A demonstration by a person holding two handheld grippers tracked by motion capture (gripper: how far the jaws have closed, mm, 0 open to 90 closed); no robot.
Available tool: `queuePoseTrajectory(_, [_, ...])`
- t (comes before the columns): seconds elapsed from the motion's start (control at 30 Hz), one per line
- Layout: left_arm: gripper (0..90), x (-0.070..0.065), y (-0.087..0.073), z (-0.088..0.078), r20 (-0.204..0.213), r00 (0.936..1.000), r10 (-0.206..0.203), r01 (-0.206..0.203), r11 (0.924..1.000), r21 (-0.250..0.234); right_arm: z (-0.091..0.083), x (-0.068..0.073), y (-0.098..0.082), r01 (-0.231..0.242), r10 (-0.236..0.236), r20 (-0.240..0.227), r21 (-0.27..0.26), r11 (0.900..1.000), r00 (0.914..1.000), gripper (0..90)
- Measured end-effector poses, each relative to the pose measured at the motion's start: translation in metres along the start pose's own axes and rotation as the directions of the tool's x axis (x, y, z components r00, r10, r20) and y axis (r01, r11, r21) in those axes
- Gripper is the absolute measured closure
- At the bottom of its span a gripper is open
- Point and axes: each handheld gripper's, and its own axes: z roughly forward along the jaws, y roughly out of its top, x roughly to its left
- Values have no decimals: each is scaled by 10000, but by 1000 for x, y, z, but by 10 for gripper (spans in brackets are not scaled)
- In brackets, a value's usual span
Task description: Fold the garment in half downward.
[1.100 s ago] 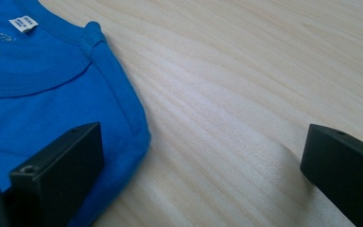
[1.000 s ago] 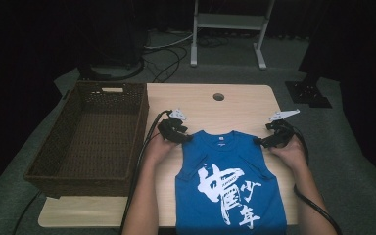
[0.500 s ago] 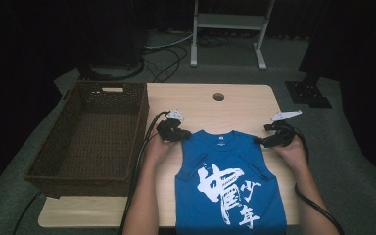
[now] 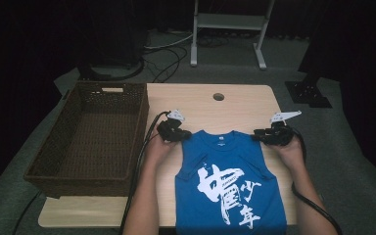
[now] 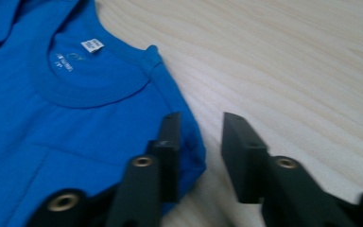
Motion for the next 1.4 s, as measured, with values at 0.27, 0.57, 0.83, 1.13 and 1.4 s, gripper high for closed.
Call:
queuePoseTrajectory(0.27, [876, -1, 0, 0, -97, 9999, -127, 127, 9999, -18, 0, 0, -1, -305, 308, -340, 68, 9995, 9989, 863])
queuePoseTrajectory(0.57, [877, 1, 5, 5, -490, 9985, -262, 263, 9997, 22, 2, 0, 1, -320, 320, -9, 7, 9995, 9995, 872])
queuePoseTrajectory(0.83, [878, 13, 9, 11, -1099, 9925, -536, 505, 9982, -315, 11, -10, 10, -483, 484, 313, -61, 9988, 9983, 874])
queuePoseTrajectory(1.13, [883, 9, 17, -3, -1292, 9858, -1075, 994, 9928, -672, 0, -7, 21, -395, 410, 523, -286, 9988, 9978, 876])
queuePoseTrajectory(1.4, [883, -27, 23, -37, -1449, 9853, -901, 731, 9903, -1183, -39, 22, 26, 102, -58, 549, -810, 9967, 9985, 878])
